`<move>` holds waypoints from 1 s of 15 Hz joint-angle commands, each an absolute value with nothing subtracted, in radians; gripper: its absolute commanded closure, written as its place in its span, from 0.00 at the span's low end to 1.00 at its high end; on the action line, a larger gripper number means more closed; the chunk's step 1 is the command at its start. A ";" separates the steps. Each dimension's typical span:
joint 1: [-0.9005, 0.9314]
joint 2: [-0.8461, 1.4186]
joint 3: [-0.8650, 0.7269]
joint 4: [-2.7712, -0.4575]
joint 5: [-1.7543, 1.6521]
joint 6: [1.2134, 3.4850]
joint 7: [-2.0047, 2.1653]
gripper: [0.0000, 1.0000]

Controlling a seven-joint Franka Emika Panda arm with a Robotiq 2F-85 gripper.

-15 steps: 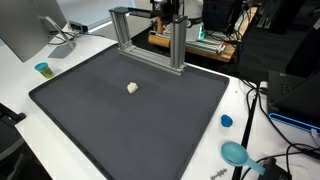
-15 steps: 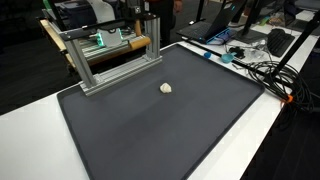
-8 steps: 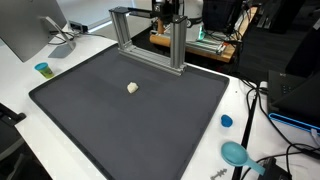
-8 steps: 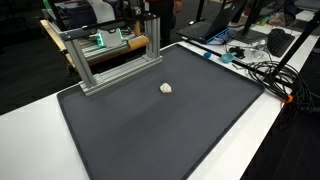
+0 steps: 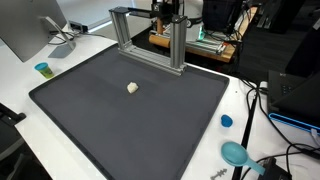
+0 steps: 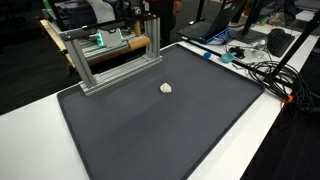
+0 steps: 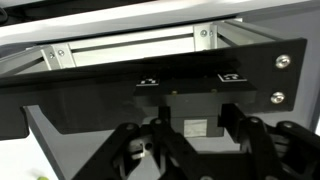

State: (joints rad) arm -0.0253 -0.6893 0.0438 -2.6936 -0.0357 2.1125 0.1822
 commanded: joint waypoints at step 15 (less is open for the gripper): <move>-0.001 -0.663 0.032 -2.670 -0.029 2.047 0.073 0.41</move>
